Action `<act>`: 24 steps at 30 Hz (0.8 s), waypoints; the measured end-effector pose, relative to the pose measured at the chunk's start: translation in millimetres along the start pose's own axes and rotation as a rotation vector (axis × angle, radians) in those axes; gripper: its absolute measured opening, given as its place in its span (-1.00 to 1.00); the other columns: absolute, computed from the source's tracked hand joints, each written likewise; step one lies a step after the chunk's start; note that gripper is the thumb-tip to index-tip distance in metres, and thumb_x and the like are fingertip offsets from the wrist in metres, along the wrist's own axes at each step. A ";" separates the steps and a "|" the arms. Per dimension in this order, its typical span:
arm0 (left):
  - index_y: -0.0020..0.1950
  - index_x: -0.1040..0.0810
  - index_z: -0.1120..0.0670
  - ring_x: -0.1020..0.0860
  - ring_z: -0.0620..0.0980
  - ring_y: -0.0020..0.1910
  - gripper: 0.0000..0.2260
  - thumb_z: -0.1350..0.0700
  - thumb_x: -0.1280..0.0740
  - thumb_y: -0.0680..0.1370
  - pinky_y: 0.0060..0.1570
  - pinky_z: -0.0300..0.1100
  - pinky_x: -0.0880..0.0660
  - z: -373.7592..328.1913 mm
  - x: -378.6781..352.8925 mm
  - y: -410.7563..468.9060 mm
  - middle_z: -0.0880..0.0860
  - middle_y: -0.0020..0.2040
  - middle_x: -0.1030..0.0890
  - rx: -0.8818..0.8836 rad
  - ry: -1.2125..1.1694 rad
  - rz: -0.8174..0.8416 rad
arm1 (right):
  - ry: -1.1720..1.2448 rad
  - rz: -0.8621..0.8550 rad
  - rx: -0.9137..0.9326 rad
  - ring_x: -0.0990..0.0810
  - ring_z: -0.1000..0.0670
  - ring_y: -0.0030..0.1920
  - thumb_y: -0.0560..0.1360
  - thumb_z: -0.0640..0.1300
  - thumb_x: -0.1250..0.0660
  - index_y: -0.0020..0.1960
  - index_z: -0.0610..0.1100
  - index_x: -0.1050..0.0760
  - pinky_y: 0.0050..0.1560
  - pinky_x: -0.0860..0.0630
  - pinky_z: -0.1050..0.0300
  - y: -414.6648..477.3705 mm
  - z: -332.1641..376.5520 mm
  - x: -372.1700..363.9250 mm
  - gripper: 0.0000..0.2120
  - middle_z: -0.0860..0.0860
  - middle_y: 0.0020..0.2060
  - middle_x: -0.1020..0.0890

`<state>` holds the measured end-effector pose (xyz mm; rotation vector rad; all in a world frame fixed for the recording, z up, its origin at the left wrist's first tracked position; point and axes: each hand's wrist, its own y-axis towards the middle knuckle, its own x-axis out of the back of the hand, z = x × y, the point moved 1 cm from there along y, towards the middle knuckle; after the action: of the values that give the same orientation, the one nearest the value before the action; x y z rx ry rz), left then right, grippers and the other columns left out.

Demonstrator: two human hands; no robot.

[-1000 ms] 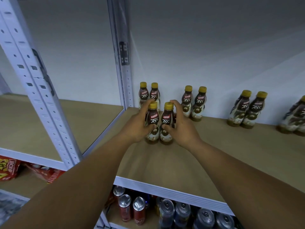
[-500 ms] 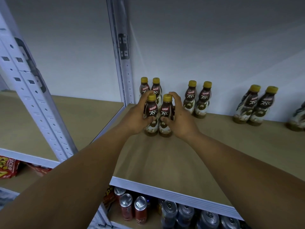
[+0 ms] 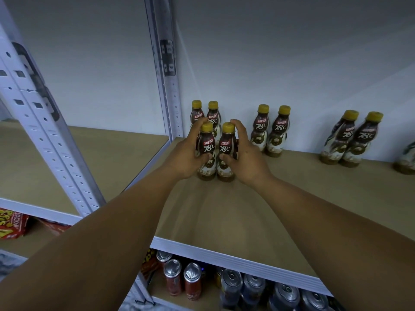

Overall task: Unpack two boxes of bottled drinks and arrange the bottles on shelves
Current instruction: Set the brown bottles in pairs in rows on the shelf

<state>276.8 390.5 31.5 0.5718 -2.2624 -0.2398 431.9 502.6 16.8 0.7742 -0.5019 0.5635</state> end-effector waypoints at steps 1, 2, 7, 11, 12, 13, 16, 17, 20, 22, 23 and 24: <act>0.66 0.06 -0.21 -0.54 0.01 0.35 -0.14 0.21 -0.42 0.59 0.30 -0.05 -0.50 0.5 -0.5 0.5 0.05 0.43 -0.51 0.002 0.001 -0.002 | 0.002 0.006 -0.004 -0.59 0.05 -0.13 0.56 -0.14 -0.45 0.60 0.13 0.02 -0.25 -0.40 0.25 0.4 -0.1 0.2 -0.17 -0.01 0.05 -0.65; 0.66 0.06 -0.21 -0.54 0.01 0.34 -0.14 0.21 -0.42 0.59 0.30 -0.04 -0.51 1.0 -1.0 1.0 0.05 0.43 -0.51 0.003 0.002 -0.005 | 0.004 0.013 -0.004 -0.58 0.07 -0.14 0.56 -0.14 -0.44 0.61 0.13 0.03 -0.25 -0.39 0.25 0.3 0.7 0.9 -0.16 -0.01 0.06 -0.65; 0.67 0.05 -0.17 -0.52 0.00 0.34 -0.15 0.22 -0.42 0.59 0.27 -0.13 -0.47 3.0 -3.2 3.3 0.01 0.45 -0.50 -0.016 0.012 -0.027 | 0.007 0.023 0.008 -0.51 0.22 -0.21 0.56 -0.15 -0.44 0.63 0.10 0.02 -0.27 -0.33 0.37 0.0 0.0 1.8 -0.16 0.01 0.06 -0.65; 0.66 0.05 -0.18 -0.52 0.00 0.35 -0.15 0.22 -0.42 0.59 0.26 -0.13 -0.47 5.9 -4.2 5.1 0.00 0.45 -0.49 -0.018 0.016 -0.028 | 0.000 0.023 -0.001 -0.46 0.26 -0.24 0.57 -0.15 -0.44 0.64 0.09 0.04 -0.28 -0.30 0.41 -0.1 -2.1 0.9 -0.14 0.04 0.06 -0.62; 0.66 0.05 -0.18 -0.51 0.00 0.36 -0.15 0.22 -0.43 0.59 0.28 -0.13 -0.46 5.8 -4.3 4.6 0.00 0.47 -0.48 -0.020 0.019 -0.028 | -0.004 0.023 -0.006 -0.45 0.28 -0.25 0.57 -0.15 -0.44 0.64 0.09 0.05 -0.29 -0.29 0.43 -0.3 -1.9 1.2 -0.14 0.06 0.04 -0.60; 0.66 0.05 -0.18 -0.50 -0.01 0.38 -0.14 0.22 -0.43 0.59 0.29 -0.13 -0.45 5.2 -4.4 3.9 0.00 0.48 -0.47 -0.021 0.019 -0.027 | -0.008 0.025 -0.012 -0.45 0.27 -0.25 0.57 -0.15 -0.44 0.65 0.10 0.06 -0.29 -0.28 0.43 -0.2 -2.5 1.0 -0.13 0.08 0.04 -0.59; 0.67 0.08 -0.19 -0.48 -0.01 0.41 -0.12 0.22 -0.43 0.59 0.37 -0.03 -0.46 4.5 -4.9 3.3 -0.02 0.51 -0.45 -0.012 -0.004 -0.033 | -0.006 0.036 -0.023 -0.58 0.10 -0.08 0.57 -0.14 -0.43 0.65 0.12 0.10 -0.21 -0.39 0.35 -0.8 -2.6 0.1 -0.11 0.03 0.21 -0.63; 0.67 0.10 -0.21 -0.49 0.00 0.41 -0.11 0.21 -0.43 0.59 0.38 0.03 -0.47 5.8 -5.5 3.0 -0.02 0.50 -0.45 -0.005 -0.016 -0.038 | 0.003 0.033 -0.027 -0.62 0.04 0.04 0.57 -0.13 -0.43 0.65 0.13 0.11 -0.13 -0.47 0.27 -0.9 -2.6 -0.6 -0.10 0.02 0.29 -0.61; 0.64 0.18 -0.30 -0.50 0.02 0.40 -0.02 0.15 -0.48 0.56 0.34 0.09 -0.50 9.8 -10.4 -4.1 -0.01 0.47 -0.49 0.043 -0.080 -0.048 | 0.066 0.045 -0.071 -0.56 0.00 0.31 0.56 -0.14 -0.45 0.65 0.15 0.21 0.20 -0.55 0.01 -2.5 -3.0 -2.3 -0.02 0.05 0.42 -0.52; 0.61 0.23 -0.31 -0.49 -0.01 0.40 0.02 0.13 -0.51 0.54 0.32 -0.02 -0.47 13.2 -15.9 -13.9 -0.07 0.40 -0.51 0.107 -0.131 -0.060 | 0.147 0.093 -0.145 -0.51 0.04 0.37 0.55 -0.14 -0.46 0.64 0.14 0.33 0.31 -0.48 0.01 -9.1 -4.5 -2.8 0.06 0.06 0.44 -0.49; 0.62 0.25 -0.27 -0.49 -0.05 0.36 0.04 0.12 -0.52 0.53 0.27 -0.08 -0.46 15.3 -18.5 -19.9 -0.13 0.30 -0.52 0.151 -0.163 -0.071 | 0.183 0.114 -0.187 -0.51 0.06 0.35 0.55 -0.13 -0.47 0.63 0.13 0.38 0.33 -0.46 0.04 -14.8 -7.1 -3.3 0.10 0.07 0.41 -0.51; 0.64 0.25 -0.21 -0.49 -0.08 0.30 0.04 0.10 -0.53 0.53 0.23 -0.13 -0.44 17.2 -21.0 -26.2 -0.19 0.19 -0.51 0.198 -0.181 -0.080 | 0.206 0.132 -0.231 -0.54 0.09 0.29 0.54 -0.10 -0.48 0.62 0.11 0.42 0.30 -0.46 0.11 -21.5 -9.5 -3.5 0.12 0.12 0.33 -0.55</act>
<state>285.3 377.2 -2.8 0.7727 -2.4586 -0.1107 445.0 496.3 -2.1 0.4596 -0.4199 0.6865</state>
